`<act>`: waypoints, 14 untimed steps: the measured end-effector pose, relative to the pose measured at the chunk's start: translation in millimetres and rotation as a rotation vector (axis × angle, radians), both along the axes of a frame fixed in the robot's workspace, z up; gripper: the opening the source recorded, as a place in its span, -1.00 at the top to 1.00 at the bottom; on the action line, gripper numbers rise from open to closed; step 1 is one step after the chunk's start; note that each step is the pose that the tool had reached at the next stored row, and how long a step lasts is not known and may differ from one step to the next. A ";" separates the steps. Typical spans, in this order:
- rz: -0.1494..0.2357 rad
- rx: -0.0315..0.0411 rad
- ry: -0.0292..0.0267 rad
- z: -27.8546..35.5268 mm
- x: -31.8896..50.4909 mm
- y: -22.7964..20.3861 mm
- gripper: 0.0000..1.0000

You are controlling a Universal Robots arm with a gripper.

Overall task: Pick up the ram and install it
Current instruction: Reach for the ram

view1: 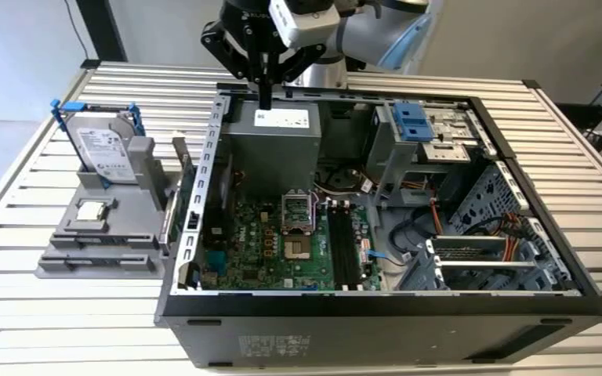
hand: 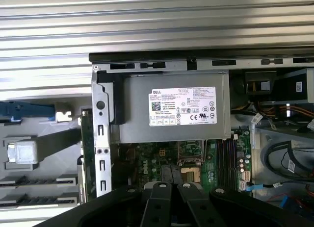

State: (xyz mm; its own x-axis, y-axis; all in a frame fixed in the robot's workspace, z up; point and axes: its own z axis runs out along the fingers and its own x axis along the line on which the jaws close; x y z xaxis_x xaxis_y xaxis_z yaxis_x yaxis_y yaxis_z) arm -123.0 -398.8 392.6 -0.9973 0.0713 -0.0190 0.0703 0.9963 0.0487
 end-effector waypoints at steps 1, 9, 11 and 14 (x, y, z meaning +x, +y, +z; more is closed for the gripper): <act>0.000 0.0001 -0.0001 -0.1 -0.7 0.0 1.00; 0.000 0.0000 -0.0001 0.0 -6.8 0.0 1.00; 0.000 0.0001 -0.0001 -0.1 -8.1 0.0 1.00; 0.000 0.0000 0.0000 0.0 -10.7 0.0 1.00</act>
State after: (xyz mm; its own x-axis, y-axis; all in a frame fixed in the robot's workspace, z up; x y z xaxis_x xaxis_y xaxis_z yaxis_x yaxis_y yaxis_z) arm -133.6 -398.8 392.7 -0.9973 0.0712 -0.0190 0.0702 0.9963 0.0487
